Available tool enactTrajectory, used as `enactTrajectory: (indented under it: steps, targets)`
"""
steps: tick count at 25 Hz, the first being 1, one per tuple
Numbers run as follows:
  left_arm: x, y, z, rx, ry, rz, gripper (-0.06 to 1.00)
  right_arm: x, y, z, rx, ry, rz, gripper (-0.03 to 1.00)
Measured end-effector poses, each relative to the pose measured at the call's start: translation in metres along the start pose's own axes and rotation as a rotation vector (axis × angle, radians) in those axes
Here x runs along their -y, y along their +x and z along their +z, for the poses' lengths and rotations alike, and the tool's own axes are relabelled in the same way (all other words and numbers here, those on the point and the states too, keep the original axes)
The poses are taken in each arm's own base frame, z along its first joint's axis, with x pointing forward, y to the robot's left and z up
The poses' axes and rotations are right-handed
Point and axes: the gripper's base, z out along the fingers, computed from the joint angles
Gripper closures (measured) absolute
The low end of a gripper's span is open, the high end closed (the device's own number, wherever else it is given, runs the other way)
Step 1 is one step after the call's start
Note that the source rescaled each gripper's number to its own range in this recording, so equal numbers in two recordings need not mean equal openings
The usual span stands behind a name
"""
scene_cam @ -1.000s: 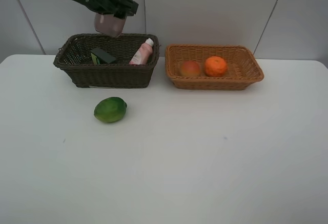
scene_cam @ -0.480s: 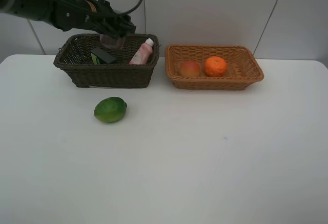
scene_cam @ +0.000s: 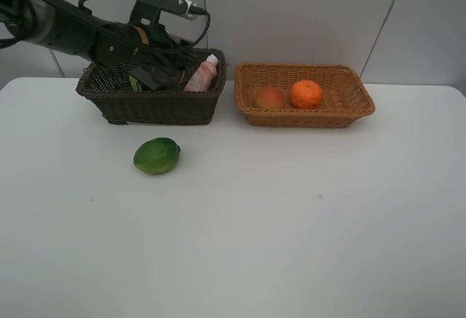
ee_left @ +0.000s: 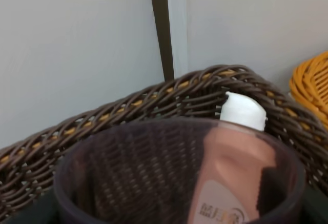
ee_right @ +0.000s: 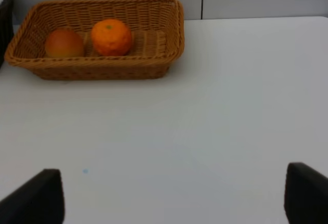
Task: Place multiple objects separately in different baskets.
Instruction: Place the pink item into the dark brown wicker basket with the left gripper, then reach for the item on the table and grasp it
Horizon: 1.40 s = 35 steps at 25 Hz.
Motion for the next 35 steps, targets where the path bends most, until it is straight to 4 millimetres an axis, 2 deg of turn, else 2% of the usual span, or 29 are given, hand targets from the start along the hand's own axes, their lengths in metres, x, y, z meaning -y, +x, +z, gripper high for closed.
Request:
enactTrajectory:
  steps: [6, 15, 21, 27, 31, 35]
  targets:
    - [0.001, 0.009, 0.007, -0.002, 0.002, -0.039, 0.21, 0.000, 0.000, 0.000, 0.000, 0.000, 0.000, 0.18]
    - [0.001, 0.010, 0.008, 0.008, 0.005, -0.042, 0.21, 0.000, 0.000, 0.000, 0.000, 0.000, 0.000, 0.18]
    - [0.000, -0.002, 0.010, 0.040, 0.000, -0.039, 0.08, 0.000, 0.000, 0.000, 0.000, 0.000, 0.000, 0.18]
    - [-0.002, -0.005, 0.011, 0.017, -0.009, -0.037, 0.07, 0.000, 0.000, 0.000, 0.000, 0.000, 0.000, 0.18]
    - [-0.004, -0.012, 0.003, -0.028, -0.024, -0.035, 0.07, 0.000, 0.000, 0.000, 0.000, 0.000, 0.000, 0.18]
    - [-0.008, -0.039, -0.022, -0.062, -0.055, -0.031, 0.07, 0.000, 0.000, 0.000, 0.000, 0.000, 0.000, 0.18]
